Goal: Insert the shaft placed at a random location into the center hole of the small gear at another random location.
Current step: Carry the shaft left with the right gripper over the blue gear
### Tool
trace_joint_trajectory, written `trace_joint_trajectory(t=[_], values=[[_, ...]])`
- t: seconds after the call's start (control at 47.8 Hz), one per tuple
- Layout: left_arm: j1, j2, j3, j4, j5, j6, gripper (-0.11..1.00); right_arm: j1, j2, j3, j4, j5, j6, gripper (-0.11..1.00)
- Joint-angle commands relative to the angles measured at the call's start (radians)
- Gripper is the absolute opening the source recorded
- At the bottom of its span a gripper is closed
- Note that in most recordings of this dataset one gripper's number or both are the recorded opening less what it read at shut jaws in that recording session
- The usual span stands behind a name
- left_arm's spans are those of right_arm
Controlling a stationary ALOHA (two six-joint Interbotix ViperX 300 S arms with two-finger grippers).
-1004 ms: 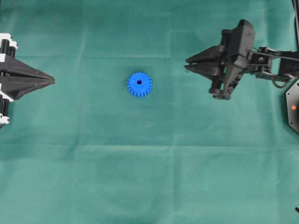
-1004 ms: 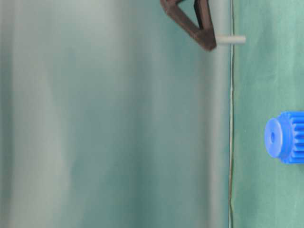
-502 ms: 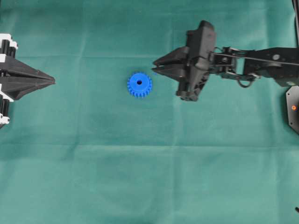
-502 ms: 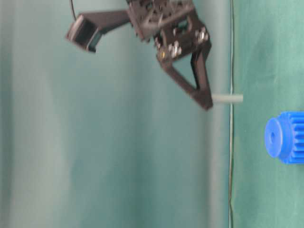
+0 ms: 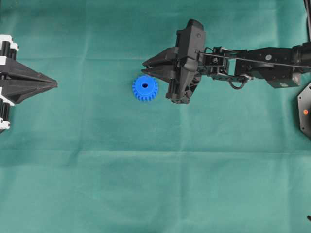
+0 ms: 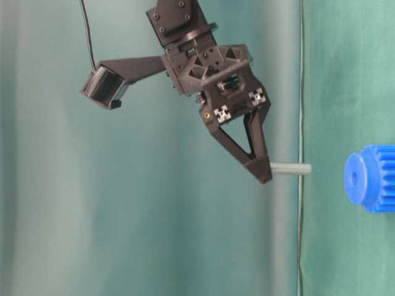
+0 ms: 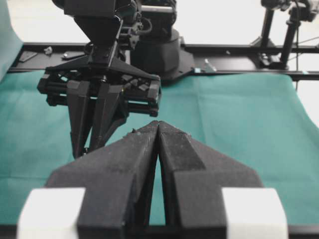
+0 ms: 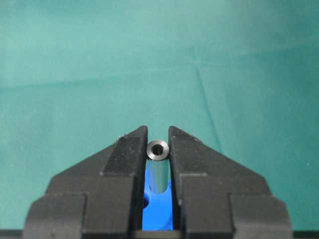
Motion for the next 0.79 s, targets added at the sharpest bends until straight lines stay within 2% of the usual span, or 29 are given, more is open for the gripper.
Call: trace_joint_trajectory(t=[0.0, 0.774], values=[[0.002, 0.008, -0.020, 0.002, -0.003, -0.002, 0.00, 0.002, -0.008, -0.032, -0.002, 0.002, -0.015, 0.13], [0.002, 0.008, -0.020, 0.002, 0.002, -0.002, 0.00, 0.012, 0.044, -0.049, 0.003, -0.009, -0.011, 0.13]])
